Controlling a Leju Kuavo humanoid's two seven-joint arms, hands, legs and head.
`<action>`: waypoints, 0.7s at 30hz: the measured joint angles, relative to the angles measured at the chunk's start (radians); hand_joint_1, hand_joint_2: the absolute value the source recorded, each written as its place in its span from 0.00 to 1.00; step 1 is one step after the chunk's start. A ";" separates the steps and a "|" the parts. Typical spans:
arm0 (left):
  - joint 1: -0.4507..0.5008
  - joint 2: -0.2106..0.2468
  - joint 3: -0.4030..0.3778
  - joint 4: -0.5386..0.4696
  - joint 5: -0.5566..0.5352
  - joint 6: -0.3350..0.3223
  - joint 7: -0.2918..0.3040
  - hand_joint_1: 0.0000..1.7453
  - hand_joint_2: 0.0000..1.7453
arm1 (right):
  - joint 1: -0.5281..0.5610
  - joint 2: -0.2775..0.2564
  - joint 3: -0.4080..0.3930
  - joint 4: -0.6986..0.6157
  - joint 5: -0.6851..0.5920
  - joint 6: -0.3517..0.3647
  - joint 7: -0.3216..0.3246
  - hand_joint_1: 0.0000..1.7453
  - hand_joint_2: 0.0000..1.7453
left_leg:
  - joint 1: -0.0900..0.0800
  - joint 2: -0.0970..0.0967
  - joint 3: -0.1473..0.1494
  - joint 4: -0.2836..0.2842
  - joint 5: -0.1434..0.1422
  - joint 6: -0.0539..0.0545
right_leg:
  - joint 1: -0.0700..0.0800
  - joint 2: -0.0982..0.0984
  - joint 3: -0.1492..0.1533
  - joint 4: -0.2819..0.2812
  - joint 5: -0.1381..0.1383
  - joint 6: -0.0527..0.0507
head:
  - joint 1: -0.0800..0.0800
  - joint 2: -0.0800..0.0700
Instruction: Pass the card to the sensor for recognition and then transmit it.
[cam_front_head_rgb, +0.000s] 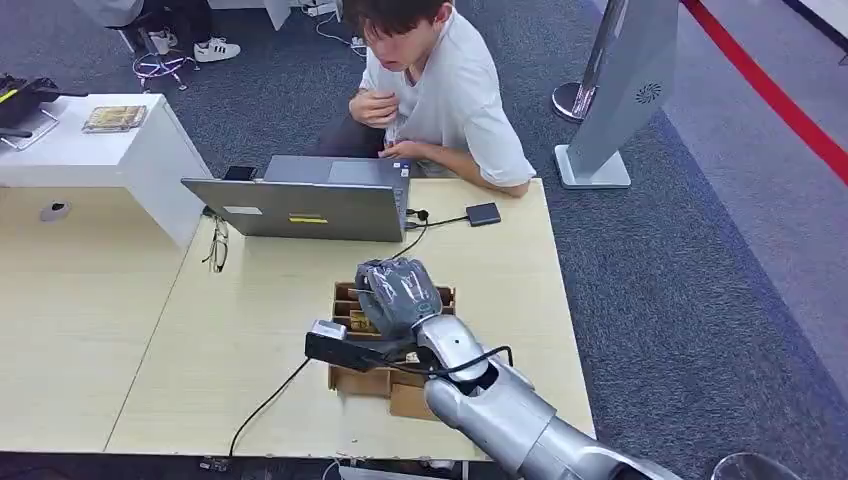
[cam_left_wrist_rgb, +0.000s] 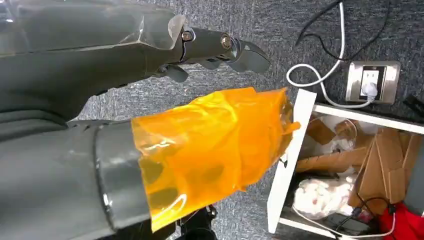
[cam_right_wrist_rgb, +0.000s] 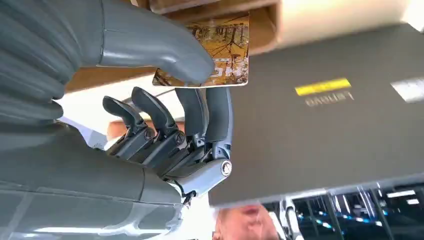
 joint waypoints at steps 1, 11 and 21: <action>0.003 0.000 0.005 0.000 0.003 0.000 -0.005 0.00 0.00 | 0.002 -0.002 -0.004 -0.017 -0.008 -0.005 -0.005 0.96 1.00 | 0.000 0.000 0.000 0.000 0.000 0.000 | 0.000 0.000 0.000 0.000 0.000 0.000 | 0.000 0.000; 0.020 0.000 0.031 0.000 0.010 0.005 -0.020 0.00 0.00 | 0.022 -0.026 -0.033 -0.188 -0.032 -0.049 -0.034 0.99 1.00 | 0.000 0.000 0.000 0.000 0.000 0.000 | 0.000 0.000 0.000 0.000 0.000 0.000 | 0.000 0.000; 0.026 0.000 0.053 0.000 0.015 0.004 -0.033 0.00 0.00 | 0.039 -0.049 -0.037 -0.314 -0.049 -0.084 -0.065 1.00 1.00 | 0.000 0.000 0.000 0.000 0.000 0.000 | 0.000 0.000 0.000 0.000 0.000 0.000 | 0.000 0.000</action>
